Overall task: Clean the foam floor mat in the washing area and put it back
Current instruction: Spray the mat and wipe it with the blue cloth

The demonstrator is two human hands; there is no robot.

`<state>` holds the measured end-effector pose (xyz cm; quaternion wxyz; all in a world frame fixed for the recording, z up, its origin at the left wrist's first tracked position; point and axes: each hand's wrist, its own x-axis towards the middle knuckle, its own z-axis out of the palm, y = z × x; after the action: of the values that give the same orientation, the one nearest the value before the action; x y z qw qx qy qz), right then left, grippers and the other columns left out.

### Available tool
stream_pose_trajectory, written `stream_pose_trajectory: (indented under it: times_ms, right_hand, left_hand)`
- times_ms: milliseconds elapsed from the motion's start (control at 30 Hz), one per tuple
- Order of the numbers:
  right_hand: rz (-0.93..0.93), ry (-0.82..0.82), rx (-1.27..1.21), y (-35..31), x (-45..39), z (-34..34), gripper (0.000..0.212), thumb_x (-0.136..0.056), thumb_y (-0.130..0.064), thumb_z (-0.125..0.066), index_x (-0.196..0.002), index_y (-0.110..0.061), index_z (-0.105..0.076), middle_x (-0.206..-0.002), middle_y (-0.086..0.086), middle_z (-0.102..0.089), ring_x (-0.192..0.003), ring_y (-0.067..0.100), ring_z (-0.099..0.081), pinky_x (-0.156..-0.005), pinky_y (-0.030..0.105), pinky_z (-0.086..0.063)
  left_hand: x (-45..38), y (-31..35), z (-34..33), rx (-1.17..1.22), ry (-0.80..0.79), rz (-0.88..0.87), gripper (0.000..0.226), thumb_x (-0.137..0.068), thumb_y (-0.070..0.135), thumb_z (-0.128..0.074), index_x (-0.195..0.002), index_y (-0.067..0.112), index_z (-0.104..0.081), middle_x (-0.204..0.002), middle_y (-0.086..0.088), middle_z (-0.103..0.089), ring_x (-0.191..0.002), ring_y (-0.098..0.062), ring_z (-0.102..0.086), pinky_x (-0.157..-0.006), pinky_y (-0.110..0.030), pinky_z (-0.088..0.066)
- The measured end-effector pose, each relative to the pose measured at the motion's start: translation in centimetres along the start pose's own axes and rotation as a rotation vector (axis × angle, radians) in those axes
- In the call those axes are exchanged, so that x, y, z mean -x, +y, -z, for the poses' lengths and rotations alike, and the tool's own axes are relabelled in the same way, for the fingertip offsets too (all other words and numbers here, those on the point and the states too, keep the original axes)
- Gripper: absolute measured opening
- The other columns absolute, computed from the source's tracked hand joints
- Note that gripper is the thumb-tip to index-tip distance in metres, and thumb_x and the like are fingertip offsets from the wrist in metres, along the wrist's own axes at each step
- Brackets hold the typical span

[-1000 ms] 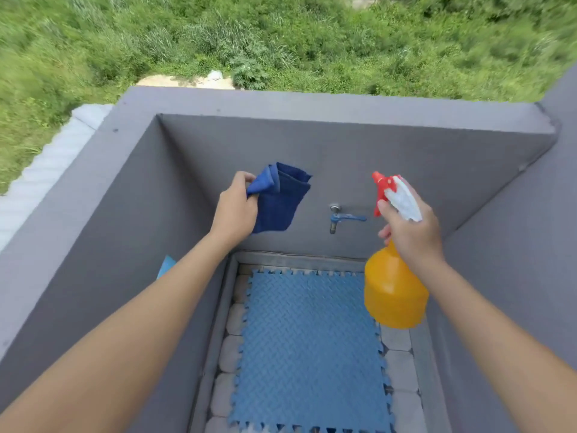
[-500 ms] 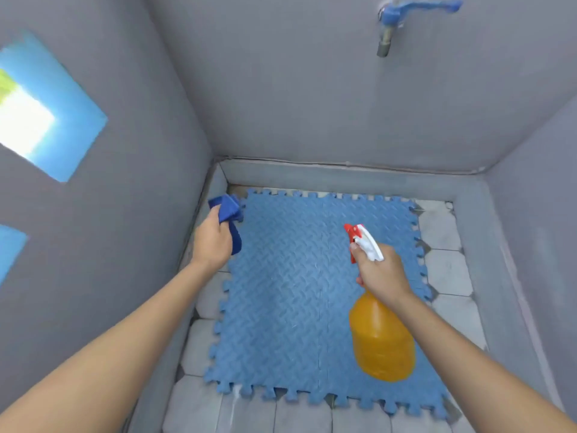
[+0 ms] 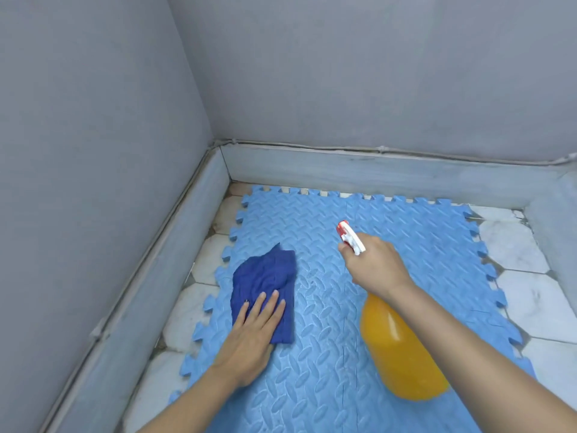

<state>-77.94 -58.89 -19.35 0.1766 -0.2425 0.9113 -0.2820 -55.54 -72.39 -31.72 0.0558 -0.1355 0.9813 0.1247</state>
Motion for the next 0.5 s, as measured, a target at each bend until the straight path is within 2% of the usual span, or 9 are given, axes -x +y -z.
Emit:
stream_pose_trajectory:
  times_ms: [67, 167, 333, 400, 500]
  right_hand:
    - [-0.017, -0.003, -0.002, 0.0, 0.4, 0.3, 0.03, -0.095, -0.041, -0.051, -0.07, -0.028, -0.039, -0.07, -0.006, -0.053, -0.07, 0.021, -0.052, -0.053, 0.029, -0.032]
    - [-0.052, -0.023, -0.054, 0.1, 0.6, 0.3, 0.026, -0.091, -0.041, -0.056, -0.073, -0.029, -0.042, -0.073, -0.007, -0.055, -0.07, 0.015, -0.051, -0.053, 0.03, -0.032]
    - [-0.111, -0.082, -0.072, 0.6, -0.1, -0.1, 0.022, -0.089, -0.043, -0.055, -0.083, -0.022, -0.054, -0.08, -0.002, -0.059, -0.076, 0.022, -0.059, -0.068, 0.037, -0.052]
    - [-0.113, -0.096, -0.076, 0.4, 0.2, -0.1, 0.022, -0.089, -0.042, -0.054, -0.078, -0.023, -0.053, -0.077, -0.003, -0.059, -0.079, 0.025, -0.06, -0.073, 0.04, -0.054]
    - [-0.094, -0.143, -0.021, -0.3, 1.3, -0.8, 0.031, -0.089, -0.041, -0.049, -0.07, -0.017, -0.051, -0.074, 0.0, -0.062, -0.081, 0.029, -0.061, -0.07, 0.039, -0.049]
  left_hand:
    - [0.2, 0.2, -0.1, -0.015, -0.001, 0.019, 0.068, -0.082, 0.029, -0.036, -0.149, 0.017, -0.029, -0.156, -0.002, -0.026, -0.143, -0.02, -0.014, -0.111, -0.038, -0.008]
    - [0.1, 0.3, -0.2, -0.012, 0.015, 0.066, 0.068, -0.082, 0.026, -0.037, -0.148, 0.017, -0.03, -0.156, -0.001, -0.027, -0.144, -0.017, -0.013, -0.113, -0.037, -0.008]
    - [1.2, -1.0, -1.0, 0.056, 0.071, 0.093, 0.071, -0.078, 0.016, -0.032, -0.149, 0.015, -0.029, -0.157, 0.0, -0.022, -0.146, -0.013, -0.005, -0.116, -0.032, -0.004]
    - [2.0, -1.6, -1.3, 0.113, 0.099, 0.122, 0.071, -0.079, 0.015, -0.028, -0.15, 0.016, -0.024, -0.158, 0.001, -0.017, -0.146, -0.01, 0.0, -0.117, -0.03, 0.0]
    - [2.4, -1.8, -2.0, 0.156, 0.139, 0.172, 0.069, -0.083, 0.023, -0.02, -0.152, 0.022, -0.012, -0.16, 0.006, -0.004, -0.145, -0.007, 0.009, -0.117, -0.028, 0.006]
